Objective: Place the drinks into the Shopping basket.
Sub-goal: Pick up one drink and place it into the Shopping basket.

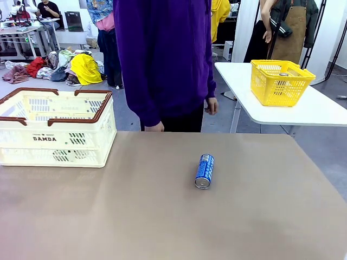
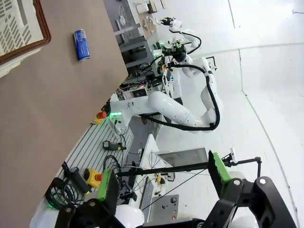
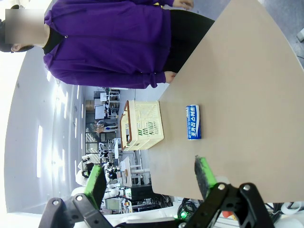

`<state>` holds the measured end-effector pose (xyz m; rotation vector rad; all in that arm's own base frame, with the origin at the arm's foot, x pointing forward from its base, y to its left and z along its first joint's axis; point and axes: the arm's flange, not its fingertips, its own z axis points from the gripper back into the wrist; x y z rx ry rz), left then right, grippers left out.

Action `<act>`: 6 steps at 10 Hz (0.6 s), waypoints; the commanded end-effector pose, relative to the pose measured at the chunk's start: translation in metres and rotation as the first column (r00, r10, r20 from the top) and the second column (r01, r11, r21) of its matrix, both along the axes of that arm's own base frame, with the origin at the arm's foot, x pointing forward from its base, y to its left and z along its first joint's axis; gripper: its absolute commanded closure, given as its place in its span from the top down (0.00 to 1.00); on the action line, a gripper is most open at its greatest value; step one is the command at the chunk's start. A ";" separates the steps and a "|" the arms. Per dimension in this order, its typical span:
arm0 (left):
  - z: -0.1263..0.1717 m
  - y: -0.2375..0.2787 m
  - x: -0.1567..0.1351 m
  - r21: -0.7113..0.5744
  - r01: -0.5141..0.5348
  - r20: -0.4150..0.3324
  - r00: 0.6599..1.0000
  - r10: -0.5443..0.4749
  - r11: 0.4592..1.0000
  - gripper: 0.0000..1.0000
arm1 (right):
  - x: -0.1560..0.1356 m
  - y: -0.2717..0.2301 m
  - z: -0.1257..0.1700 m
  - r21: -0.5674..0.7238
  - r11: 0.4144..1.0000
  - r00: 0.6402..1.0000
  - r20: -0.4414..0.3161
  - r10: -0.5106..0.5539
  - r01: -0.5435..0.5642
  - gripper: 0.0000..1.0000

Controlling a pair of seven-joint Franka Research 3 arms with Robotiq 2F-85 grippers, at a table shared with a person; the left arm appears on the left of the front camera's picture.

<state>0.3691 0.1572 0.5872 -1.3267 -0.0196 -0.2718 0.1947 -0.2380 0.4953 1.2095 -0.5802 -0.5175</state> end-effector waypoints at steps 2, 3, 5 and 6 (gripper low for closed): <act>0.000 -0.002 -0.002 -0.017 0.000 -0.002 1.000 0.000 1.000 1.00 | 0.002 -0.001 0.002 0.001 1.000 0.999 0.037 0.001 -0.001 1.00; 0.000 -0.002 -0.002 -0.017 0.000 -0.002 1.000 0.000 1.000 1.00 | 0.002 -0.001 0.002 0.001 1.000 0.999 0.037 0.001 -0.001 1.00; 0.000 -0.002 -0.002 -0.017 0.000 -0.002 1.000 0.000 1.000 1.00 | 0.002 -0.001 0.002 0.001 1.000 0.999 0.037 0.001 -0.001 1.00; 0.000 -0.002 -0.002 -0.017 0.000 -0.002 1.000 0.000 1.000 1.00 | 0.002 -0.001 0.002 0.001 1.000 0.999 0.037 0.001 -0.001 1.00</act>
